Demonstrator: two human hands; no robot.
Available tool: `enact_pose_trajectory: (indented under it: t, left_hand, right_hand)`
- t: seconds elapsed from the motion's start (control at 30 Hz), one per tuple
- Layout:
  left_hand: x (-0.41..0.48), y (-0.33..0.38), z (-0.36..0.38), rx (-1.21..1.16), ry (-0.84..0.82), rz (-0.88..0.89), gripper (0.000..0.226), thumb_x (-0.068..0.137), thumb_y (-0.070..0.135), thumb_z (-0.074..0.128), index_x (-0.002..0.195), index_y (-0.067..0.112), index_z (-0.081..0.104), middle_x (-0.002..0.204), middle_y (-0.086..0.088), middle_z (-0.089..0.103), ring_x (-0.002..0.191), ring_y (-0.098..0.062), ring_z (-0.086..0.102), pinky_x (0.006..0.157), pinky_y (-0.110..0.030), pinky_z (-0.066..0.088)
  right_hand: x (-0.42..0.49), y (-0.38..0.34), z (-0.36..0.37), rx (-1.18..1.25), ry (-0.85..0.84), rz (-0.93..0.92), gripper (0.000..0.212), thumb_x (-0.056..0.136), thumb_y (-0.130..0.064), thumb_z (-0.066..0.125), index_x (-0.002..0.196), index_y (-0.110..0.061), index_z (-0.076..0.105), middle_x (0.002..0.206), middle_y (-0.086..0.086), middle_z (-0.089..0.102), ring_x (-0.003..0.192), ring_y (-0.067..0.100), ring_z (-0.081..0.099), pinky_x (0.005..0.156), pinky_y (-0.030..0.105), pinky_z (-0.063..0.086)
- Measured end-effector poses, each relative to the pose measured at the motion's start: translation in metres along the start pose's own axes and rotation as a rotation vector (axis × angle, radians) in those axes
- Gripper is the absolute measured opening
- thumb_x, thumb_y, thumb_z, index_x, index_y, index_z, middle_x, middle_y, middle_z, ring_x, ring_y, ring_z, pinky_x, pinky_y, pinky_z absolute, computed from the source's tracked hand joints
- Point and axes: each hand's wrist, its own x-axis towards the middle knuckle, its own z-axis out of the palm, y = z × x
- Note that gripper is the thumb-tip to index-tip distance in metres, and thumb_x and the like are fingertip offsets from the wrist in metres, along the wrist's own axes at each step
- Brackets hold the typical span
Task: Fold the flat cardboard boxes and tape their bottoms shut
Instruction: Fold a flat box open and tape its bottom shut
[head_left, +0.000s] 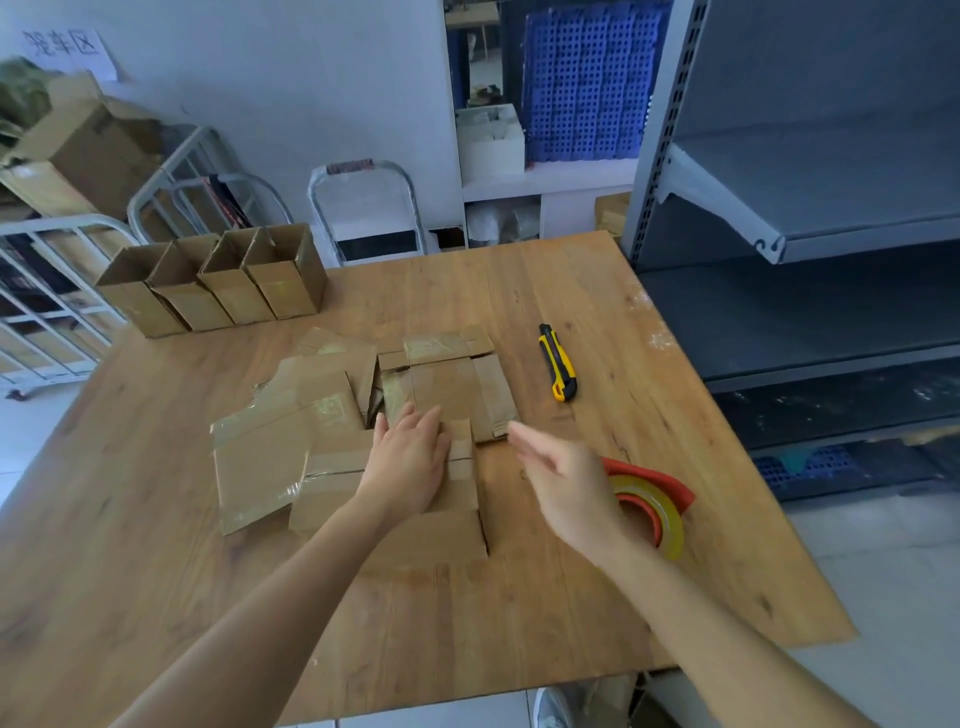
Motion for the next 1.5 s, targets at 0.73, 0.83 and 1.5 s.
enact_pose_trajectory:
  t: [0.73, 0.83, 1.5]
  left_hand:
    - [-0.042, -0.066, -0.022, -0.459, 0.197, -0.471, 0.070, 0.073, 0.053, 0.075, 0.114, 0.007, 0.043, 0.106, -0.008, 0.053, 0.099, -0.028, 0.055, 0.076, -0.040, 0.048]
    - [-0.041, -0.076, -0.024, -0.588, 0.161, -0.531, 0.053, 0.073, 0.050, 0.078, 0.098, 0.011, 0.052, 0.090, 0.000, 0.056, 0.084, -0.021, 0.054, 0.069, -0.033, 0.045]
    - [-0.052, -0.081, -0.029, -0.660, 0.140, -0.469, 0.042, 0.082, 0.047, 0.069, 0.082, 0.006, 0.061, 0.085, -0.007, 0.066, 0.078, -0.020, 0.061, 0.076, -0.040, 0.053]
  right_hand:
    - [0.006, -0.021, 0.079, -0.235, 0.074, 0.161, 0.034, 0.103, -0.015, 0.032, 0.133, -0.012, 0.050, 0.109, 0.000, 0.061, 0.097, 0.017, 0.059, 0.072, 0.012, 0.041]
    - [0.014, -0.026, 0.078, -0.268, 0.114, 0.224, 0.037, 0.101, -0.031, 0.045, 0.068, -0.015, 0.037, 0.066, -0.004, 0.040, 0.061, 0.013, 0.041, 0.046, 0.021, 0.025]
    - [0.018, -0.030, 0.070, -0.104, 0.130, 0.344, 0.049, 0.087, -0.042, 0.063, 0.059, -0.003, 0.054, 0.059, 0.010, 0.056, 0.064, 0.031, 0.054, 0.058, 0.033, 0.032]
